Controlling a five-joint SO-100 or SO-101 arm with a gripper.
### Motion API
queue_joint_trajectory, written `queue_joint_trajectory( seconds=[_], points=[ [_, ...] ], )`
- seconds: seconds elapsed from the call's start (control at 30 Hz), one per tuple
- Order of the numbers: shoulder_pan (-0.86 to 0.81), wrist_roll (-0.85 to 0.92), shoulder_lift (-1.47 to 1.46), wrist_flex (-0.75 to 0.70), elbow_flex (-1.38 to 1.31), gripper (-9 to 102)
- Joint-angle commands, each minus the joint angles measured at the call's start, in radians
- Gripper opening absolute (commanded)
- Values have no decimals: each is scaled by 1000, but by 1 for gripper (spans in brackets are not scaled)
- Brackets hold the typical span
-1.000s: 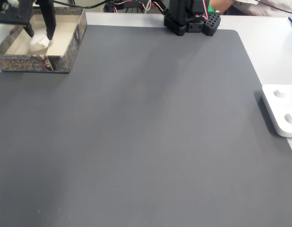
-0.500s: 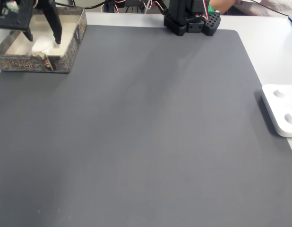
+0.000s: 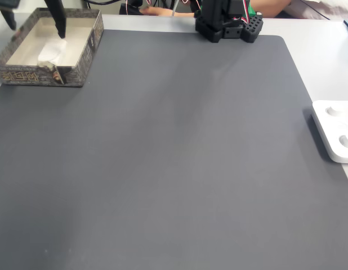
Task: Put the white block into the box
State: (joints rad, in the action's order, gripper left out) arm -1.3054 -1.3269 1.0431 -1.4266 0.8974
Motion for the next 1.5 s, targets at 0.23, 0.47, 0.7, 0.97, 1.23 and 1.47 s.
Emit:
queue_joint_trajectory(
  seconds=[0.23, 0.47, 0.7, 0.97, 1.23, 1.47],
  points=[
    [83, 172, 333, -81, 184, 18],
    [169, 321, 466, -156, 321, 7],
    [290, 439, 594, -190, 456, -1],
    [453, 647, 758, -189, 626, -2],
    [630, 882, 937, -95, 888, -2],
    [710, 887, 1066, -9, 1121, -2]
  ],
)
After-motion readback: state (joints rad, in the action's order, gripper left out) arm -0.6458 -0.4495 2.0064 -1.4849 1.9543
